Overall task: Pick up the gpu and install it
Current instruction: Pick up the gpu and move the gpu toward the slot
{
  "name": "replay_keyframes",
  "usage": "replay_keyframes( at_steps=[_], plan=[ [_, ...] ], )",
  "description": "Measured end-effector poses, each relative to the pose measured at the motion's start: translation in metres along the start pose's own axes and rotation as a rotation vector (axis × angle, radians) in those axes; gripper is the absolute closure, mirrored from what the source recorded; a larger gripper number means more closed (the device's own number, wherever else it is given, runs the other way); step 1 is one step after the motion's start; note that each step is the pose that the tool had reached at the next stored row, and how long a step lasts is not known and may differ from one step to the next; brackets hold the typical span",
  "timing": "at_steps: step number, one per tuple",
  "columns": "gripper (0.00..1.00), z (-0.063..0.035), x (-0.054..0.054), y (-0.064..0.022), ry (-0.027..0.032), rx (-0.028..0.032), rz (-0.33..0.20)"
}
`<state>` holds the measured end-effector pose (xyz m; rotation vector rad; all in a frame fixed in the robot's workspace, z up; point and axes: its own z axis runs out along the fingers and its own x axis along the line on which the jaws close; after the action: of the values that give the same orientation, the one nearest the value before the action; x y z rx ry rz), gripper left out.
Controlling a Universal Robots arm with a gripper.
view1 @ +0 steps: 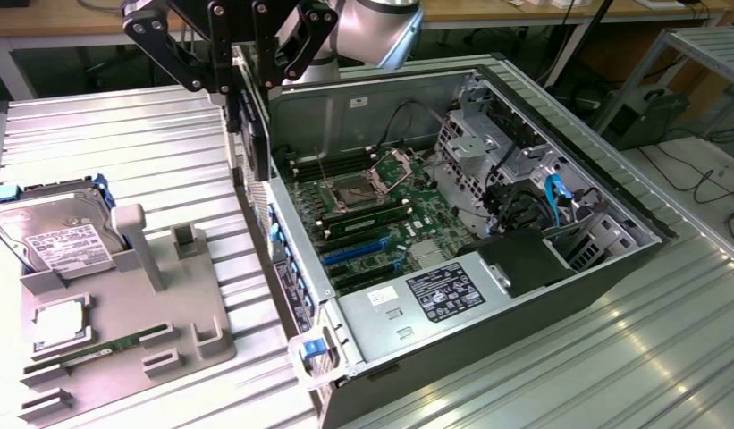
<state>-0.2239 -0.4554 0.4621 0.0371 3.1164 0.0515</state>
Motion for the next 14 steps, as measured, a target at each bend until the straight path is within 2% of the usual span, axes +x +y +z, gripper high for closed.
replay_keyframes(
  at_steps=[14],
  plan=[
    [0.72, 0.0002, -0.0065, 0.0001, 0.0, 0.0, 0.0]
  ],
)
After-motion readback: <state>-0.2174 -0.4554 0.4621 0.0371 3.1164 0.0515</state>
